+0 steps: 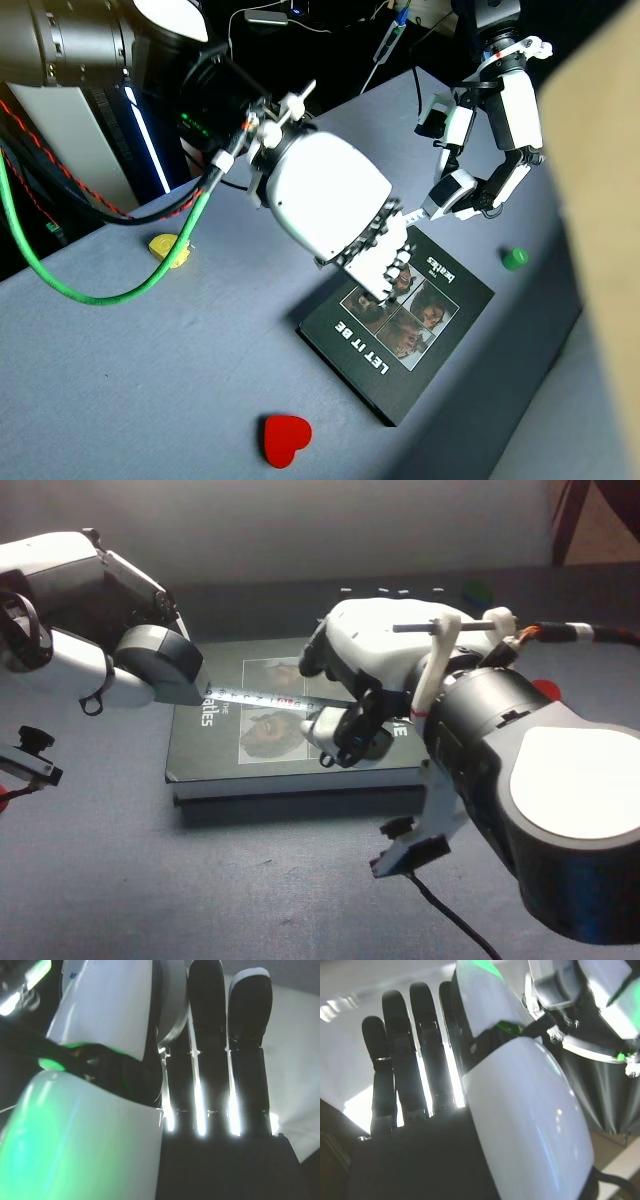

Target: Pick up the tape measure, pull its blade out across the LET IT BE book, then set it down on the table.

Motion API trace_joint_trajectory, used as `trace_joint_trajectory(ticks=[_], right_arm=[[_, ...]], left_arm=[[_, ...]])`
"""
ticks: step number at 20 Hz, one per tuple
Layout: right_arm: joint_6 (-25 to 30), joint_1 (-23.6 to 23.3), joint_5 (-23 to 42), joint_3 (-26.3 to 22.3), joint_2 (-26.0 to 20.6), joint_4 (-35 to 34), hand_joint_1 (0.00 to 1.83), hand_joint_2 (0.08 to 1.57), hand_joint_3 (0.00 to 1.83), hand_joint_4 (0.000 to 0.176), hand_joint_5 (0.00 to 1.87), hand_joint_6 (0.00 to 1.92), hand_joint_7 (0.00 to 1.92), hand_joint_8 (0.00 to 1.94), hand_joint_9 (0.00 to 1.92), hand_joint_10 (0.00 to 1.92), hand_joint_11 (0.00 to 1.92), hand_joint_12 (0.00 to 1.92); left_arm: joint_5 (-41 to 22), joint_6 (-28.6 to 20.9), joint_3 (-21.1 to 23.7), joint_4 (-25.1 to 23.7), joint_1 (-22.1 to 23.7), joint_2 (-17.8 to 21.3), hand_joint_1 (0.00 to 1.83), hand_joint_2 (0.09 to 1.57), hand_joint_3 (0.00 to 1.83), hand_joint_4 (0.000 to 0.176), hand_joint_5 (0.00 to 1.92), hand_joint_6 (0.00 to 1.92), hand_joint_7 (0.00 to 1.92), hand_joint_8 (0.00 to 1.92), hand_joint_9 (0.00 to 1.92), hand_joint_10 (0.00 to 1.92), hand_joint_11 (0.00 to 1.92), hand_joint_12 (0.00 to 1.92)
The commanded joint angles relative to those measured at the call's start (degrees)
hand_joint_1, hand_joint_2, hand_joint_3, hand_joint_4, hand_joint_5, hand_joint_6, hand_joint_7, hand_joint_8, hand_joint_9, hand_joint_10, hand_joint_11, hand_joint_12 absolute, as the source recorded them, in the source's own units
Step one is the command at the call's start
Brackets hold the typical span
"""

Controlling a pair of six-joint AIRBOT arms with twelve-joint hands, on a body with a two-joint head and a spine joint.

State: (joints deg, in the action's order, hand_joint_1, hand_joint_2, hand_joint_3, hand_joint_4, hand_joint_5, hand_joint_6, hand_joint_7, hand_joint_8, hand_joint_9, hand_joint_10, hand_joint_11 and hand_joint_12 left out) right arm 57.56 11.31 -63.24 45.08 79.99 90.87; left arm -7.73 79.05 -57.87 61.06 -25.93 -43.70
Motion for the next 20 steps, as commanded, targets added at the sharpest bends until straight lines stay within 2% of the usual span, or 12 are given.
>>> trace_joint_trajectory(ticks=[1, 4, 10, 12, 15, 17, 20], right_arm=[[0.46, -0.32, -1.11, 0.17, 0.01, 5.36, 1.02, 1.17, 0.00, 0.000, 0.69, 0.01, 0.73, 0.01, 0.67, 0.05, 0.18, 1.20], [0.67, 0.13, -0.56, 0.89, 0.49, 5.74, 1.02, 1.16, 0.00, 0.000, 0.78, 0.05, 0.77, 0.02, 0.69, 0.06, 0.18, 1.19], [1.57, -0.01, -0.56, 0.92, 0.48, 8.62, 1.02, 1.17, 0.00, 0.000, 0.72, 0.02, 0.75, 0.01, 0.68, 0.05, 0.20, 1.20], [1.55, -0.04, -0.53, 0.92, 0.47, 8.64, 1.03, 1.17, 0.00, 0.000, 0.80, 0.05, 0.75, 0.01, 0.68, 0.04, 0.20, 1.20], [1.56, 0.11, -0.45, 0.97, 0.47, 8.52, 1.02, 1.17, 0.00, 0.000, 0.75, 0.03, 0.75, 0.01, 0.68, 0.04, 0.22, 1.20], [1.50, 0.12, -0.36, 1.10, 0.48, 8.15, 1.01, 1.16, 0.00, 0.000, 0.62, 0.00, 0.75, 0.00, 0.68, 0.04, 0.22, 1.21], [1.40, 0.28, -0.24, 1.15, 0.49, 8.13, 1.01, 1.17, 0.00, 0.000, 0.66, 0.02, 0.77, 0.01, 0.69, 0.04, 0.22, 1.21]], left_arm=[[-3.56, -0.50, -0.43, -0.01, 0.75, 0.11, 1.50, 1.06, 0.00, 0.000, 0.95, 0.91, 1.18, 0.43, 1.05, 0.91, 0.91, 1.41], [-3.71, -0.36, -0.54, -0.11, 0.90, -0.04, 1.49, 1.06, 0.00, 0.000, 0.94, 0.91, 1.18, 0.44, 1.04, 0.91, 0.93, 1.39], [-4.71, 0.44, -0.79, -0.11, 0.83, -0.28, 1.49, 1.06, 0.00, 0.000, 0.96, 0.90, 1.17, 0.45, 1.04, 0.91, 0.93, 1.39], [-5.11, 0.49, -0.77, -0.11, 0.69, -0.35, 1.50, 1.06, 0.00, 0.000, 0.96, 0.90, 1.17, 0.45, 1.05, 0.91, 0.92, 1.40], [-5.39, 0.50, -0.75, 0.03, 0.67, -0.48, 1.50, 1.06, 0.00, 0.000, 0.95, 0.91, 1.18, 0.45, 1.05, 0.90, 0.92, 1.40], [-5.97, 0.51, -0.55, 0.65, 0.42, -0.53, 1.50, 1.06, 0.00, 0.000, 0.94, 0.90, 1.19, 0.43, 1.06, 0.89, 0.93, 1.40], [-6.64, 0.51, -0.43, 0.86, 0.24, -0.64, 1.50, 1.06, 0.00, 0.000, 0.95, 0.89, 1.19, 0.42, 1.06, 0.89, 0.93, 1.40]])
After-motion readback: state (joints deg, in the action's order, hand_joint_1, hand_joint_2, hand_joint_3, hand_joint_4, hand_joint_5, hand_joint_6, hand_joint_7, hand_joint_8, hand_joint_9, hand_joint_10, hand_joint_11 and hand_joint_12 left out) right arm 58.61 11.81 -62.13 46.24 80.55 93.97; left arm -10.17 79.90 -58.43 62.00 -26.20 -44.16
